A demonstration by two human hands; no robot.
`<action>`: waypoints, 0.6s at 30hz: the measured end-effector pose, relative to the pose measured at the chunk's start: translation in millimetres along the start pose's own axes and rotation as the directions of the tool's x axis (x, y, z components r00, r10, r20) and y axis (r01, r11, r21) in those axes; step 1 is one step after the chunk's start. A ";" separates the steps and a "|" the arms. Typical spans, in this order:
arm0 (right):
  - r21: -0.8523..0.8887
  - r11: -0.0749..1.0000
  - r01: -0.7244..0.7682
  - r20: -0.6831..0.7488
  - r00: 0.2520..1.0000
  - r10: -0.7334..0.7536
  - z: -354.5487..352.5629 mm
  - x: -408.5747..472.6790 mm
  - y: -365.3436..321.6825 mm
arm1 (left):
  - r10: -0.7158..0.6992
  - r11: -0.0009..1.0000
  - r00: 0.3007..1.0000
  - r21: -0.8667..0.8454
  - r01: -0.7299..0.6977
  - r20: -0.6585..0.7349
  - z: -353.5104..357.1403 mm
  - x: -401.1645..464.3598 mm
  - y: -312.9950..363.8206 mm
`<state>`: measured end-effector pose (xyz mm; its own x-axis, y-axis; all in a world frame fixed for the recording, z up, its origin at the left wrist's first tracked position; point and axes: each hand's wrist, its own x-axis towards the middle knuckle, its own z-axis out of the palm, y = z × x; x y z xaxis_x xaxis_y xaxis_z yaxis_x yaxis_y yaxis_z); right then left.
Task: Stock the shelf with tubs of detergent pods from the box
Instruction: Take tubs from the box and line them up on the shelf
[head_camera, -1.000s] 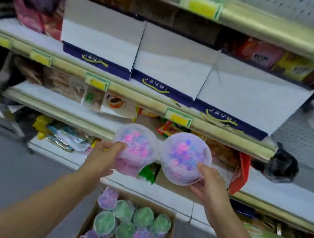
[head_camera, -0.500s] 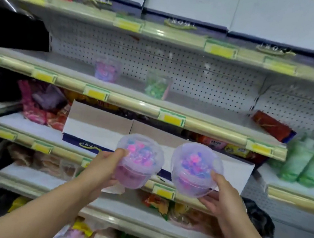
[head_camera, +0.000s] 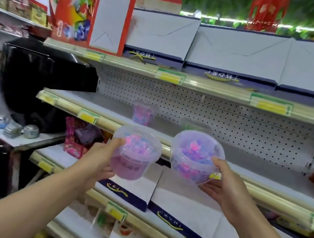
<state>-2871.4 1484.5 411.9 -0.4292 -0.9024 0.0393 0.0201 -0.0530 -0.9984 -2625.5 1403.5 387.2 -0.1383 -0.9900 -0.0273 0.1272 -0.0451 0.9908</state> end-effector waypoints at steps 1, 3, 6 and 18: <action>0.001 1.000 0.006 0.010 1.000 -0.006 8.4 8.6 -2.9 | 0.011 1.000 1.000 0.004 -0.011 -0.014 -6.7 7.5 5.1; -0.003 1.000 0.017 0.039 0.999 -0.017 26.1 24.2 -7.9 | 0.012 1.000 0.999 0.017 -0.011 -0.041 -21.7 25.2 15.1; -0.008 1.000 0.029 0.063 0.998 -0.028 55.7 48.8 -13.7 | 0.049 0.998 0.998 0.036 -0.047 -0.046 -44.6 56.6 30.5; -0.021 0.999 0.026 -0.219 0.975 -0.030 164.1 143.6 -24.9 | 0.026 0.997 0.993 0.074 -0.035 0.119 -112.7 242.5 98.3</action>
<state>-2785.4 1286.0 449.1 -0.6166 -0.7850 0.0591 -0.0103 -0.0671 -0.9977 -2535.8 1144.0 463.1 -0.2505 -0.9680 0.0140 0.0589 -0.0009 0.9983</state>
